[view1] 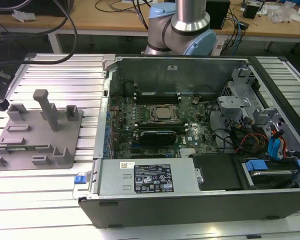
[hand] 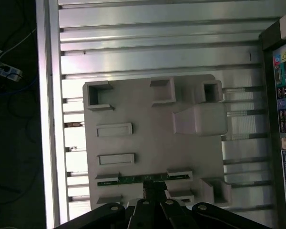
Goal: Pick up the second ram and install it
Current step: 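Pick up the second ram and move it above second insertion slot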
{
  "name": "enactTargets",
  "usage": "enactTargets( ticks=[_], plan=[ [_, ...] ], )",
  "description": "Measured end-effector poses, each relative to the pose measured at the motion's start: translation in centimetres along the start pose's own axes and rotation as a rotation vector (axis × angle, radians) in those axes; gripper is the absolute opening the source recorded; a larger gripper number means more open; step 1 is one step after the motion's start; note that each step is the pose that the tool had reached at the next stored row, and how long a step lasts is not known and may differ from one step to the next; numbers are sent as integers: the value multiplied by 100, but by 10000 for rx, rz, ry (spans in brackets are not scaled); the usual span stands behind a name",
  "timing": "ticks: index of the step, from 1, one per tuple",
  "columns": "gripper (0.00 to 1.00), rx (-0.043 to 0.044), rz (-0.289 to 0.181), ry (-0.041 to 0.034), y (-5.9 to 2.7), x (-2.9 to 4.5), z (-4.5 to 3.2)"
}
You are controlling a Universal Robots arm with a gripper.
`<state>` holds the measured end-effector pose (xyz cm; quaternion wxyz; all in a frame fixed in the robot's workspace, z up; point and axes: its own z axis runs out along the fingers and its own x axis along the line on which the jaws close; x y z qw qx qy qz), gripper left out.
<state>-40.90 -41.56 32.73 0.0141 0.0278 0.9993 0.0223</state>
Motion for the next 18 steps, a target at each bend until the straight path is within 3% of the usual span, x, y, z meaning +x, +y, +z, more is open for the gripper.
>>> enactTargets(
  ticks=[3, 7, 12, 15, 18],
  plan=[
    [8, -25, -916, 41, 0, -1, 1],
    [8, -75, -2785, 126, 0, -1, 3],
    [8, -113, -4201, 190, 0, 0, 3],
    [8, -149, -5510, 250, 0, -1, 3],
    [8, -169, -6288, 286, 0, 0, 3]
  ],
)
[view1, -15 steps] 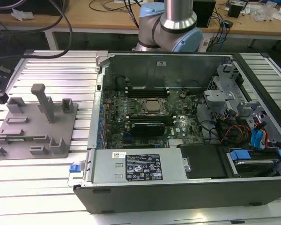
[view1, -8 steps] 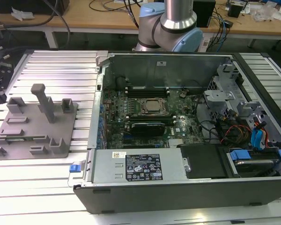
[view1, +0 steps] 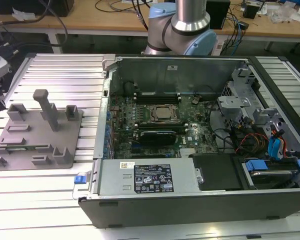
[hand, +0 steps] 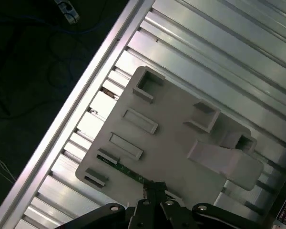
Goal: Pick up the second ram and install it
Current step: 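Pick up the second ram and move it above second insertion slot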
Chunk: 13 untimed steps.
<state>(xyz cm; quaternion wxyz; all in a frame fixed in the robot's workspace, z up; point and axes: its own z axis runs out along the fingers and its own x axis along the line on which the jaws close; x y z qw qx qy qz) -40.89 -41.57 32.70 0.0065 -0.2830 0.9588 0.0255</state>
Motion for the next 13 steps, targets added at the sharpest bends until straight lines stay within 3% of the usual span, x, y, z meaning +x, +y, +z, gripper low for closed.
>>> enactTargets(
  ticks=[3, 6, 13],
  plan=[
    [8, -20, -731, 33, 0, 0, 0],
    [8, -50, -1832, 82, 0, 0, 1],
    [8, -97, -3598, 163, 0, 0, 5]
  ],
)
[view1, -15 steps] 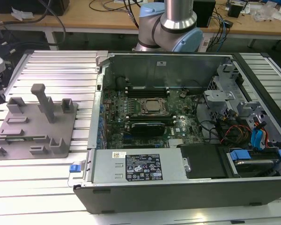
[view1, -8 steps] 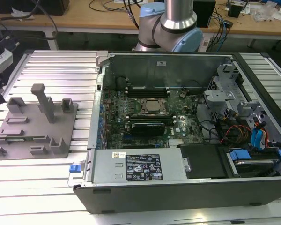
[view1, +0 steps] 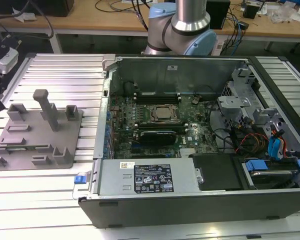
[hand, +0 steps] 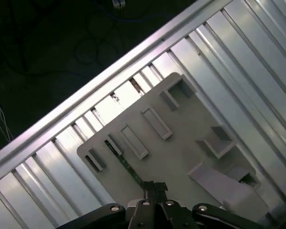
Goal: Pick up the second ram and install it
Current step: 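Pick up the second ram and move it above second insertion slot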
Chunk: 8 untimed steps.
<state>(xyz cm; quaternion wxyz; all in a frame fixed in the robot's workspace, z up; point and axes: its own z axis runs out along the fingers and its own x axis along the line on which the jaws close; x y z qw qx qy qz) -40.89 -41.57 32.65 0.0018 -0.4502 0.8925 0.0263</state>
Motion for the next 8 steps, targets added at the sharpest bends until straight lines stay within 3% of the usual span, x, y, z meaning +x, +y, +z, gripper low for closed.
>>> enactTargets(
  ticks=[1, 2, 3, 5, 8],
  plan=[
    [8, -6, -202, 8, 0, 0, 1],
    [8, -24, -876, 39, 0, 0, 4],
    [8, -35, -1268, 57, 0, 0, 6],
    [8, -45, -1643, 74, 0, 0, 7],
    [8, -75, -2765, 125, -1, 0, 12]
  ],
)
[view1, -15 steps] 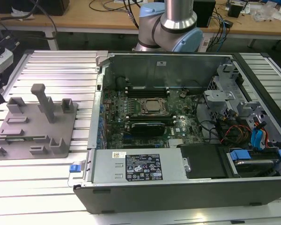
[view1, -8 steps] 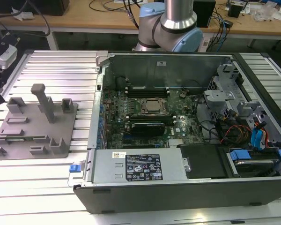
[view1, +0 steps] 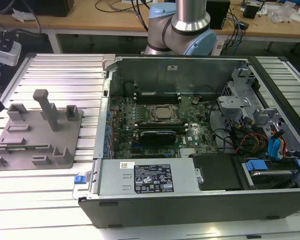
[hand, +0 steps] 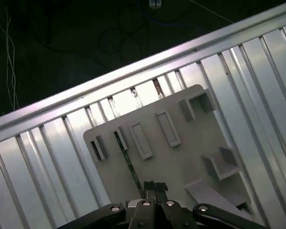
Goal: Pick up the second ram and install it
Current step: 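Pick up the second ram and move it above second insertion slot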
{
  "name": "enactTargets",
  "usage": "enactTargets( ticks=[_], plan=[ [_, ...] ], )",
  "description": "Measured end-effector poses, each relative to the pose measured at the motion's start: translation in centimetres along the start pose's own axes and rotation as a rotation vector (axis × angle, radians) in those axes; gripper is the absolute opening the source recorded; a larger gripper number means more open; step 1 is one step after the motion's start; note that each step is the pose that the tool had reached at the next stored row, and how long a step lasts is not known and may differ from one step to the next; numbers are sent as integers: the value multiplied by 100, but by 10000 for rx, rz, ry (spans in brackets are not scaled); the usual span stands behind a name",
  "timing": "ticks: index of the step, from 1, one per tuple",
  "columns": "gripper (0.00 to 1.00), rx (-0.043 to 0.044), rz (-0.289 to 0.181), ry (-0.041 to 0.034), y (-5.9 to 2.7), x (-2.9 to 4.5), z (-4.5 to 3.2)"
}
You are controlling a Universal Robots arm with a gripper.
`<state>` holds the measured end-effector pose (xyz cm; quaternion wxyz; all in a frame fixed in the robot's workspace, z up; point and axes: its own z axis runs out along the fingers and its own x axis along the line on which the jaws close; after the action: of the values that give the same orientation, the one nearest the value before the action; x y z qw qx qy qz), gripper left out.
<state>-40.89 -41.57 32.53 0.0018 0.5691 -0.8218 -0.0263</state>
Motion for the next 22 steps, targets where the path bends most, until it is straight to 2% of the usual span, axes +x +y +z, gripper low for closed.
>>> enactTargets(
  ticks=[3, 5, 9, 13, 22],
  plan=[
    [8, -33, -1246, 56, 0, 0, 4],
    [8, -44, -1611, 74, 0, 0, 5],
    [8, -86, -3182, 145, 0, 0, 9],
    [8, -87, -3279, 155, -1, 0, 13],
    [8, -83, -3113, 149, -5, 5, 97]
  ],
)
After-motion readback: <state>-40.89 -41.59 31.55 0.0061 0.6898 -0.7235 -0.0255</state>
